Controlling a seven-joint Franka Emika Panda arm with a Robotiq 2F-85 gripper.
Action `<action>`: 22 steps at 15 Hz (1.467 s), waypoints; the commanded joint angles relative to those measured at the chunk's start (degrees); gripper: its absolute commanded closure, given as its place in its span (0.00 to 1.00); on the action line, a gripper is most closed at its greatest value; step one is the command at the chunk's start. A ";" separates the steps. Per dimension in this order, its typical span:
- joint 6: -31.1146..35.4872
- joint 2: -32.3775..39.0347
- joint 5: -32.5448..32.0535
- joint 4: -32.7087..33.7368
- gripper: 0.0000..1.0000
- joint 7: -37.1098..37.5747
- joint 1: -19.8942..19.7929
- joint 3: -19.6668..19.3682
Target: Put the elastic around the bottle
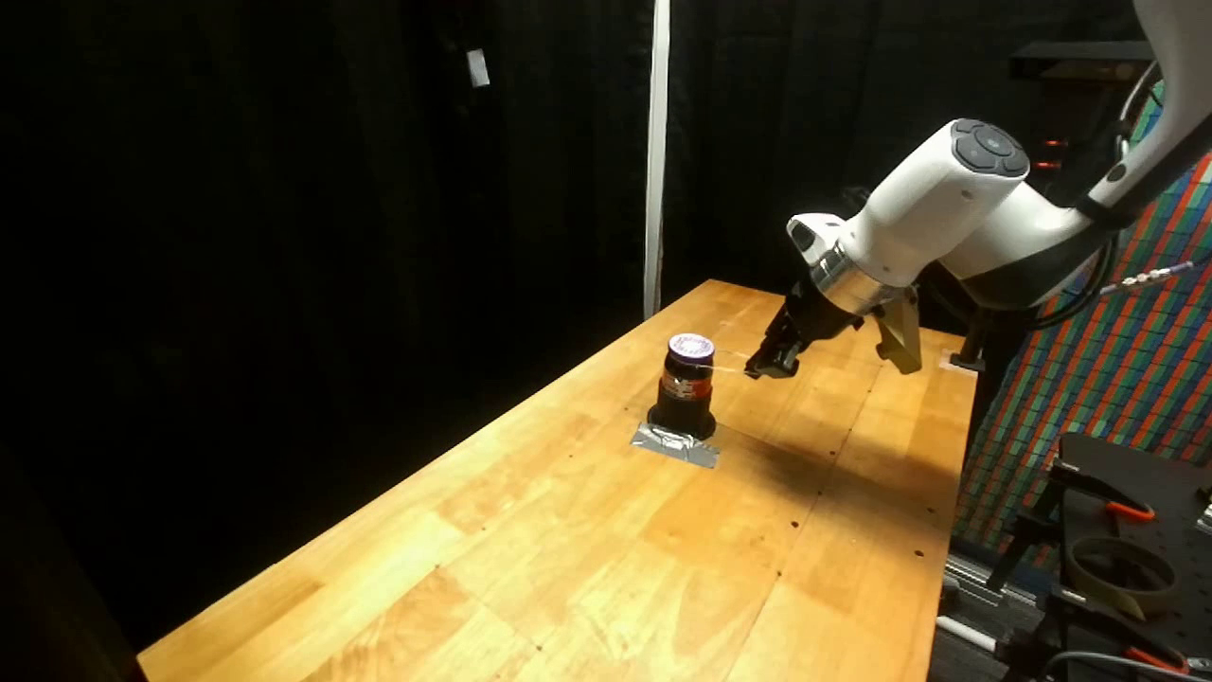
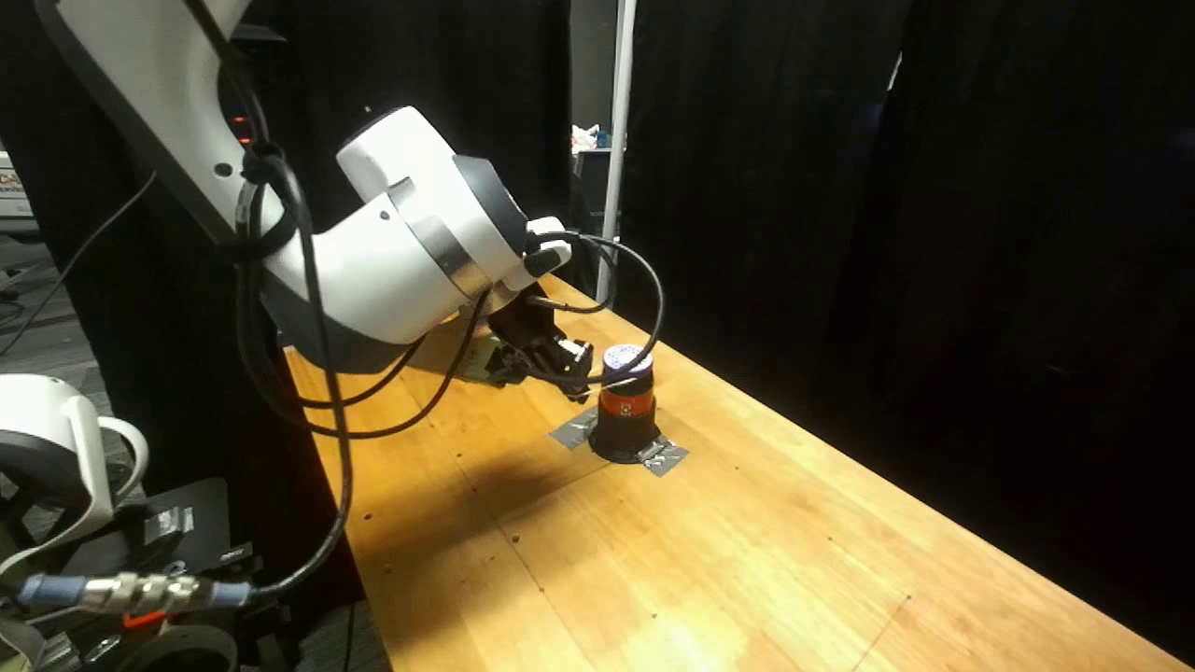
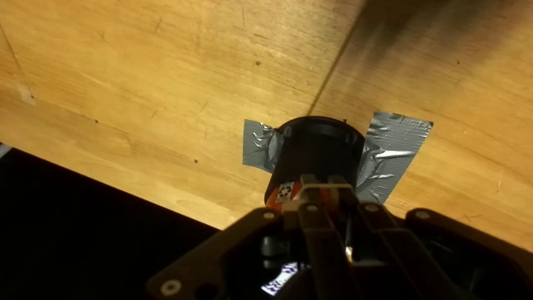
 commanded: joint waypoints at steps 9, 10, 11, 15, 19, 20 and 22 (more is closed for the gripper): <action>-9.16 1.37 -42.41 1.81 0.87 34.15 6.08 2.59; -11.12 1.60 -45.09 1.36 0.87 35.84 6.00 3.55; -14.35 0.96 -49.35 0.81 0.87 39.17 5.97 4.91; -31.05 0.02 -62.64 -2.43 0.87 57.25 6.25 10.79; -48.66 1.39 -62.04 -5.62 0.88 62.93 -4.56 25.25; -52.45 1.94 -61.99 -6.28 0.88 63.34 -8.39 30.02; -58.57 3.02 -61.73 -7.17 0.87 63.92 -13.69 36.53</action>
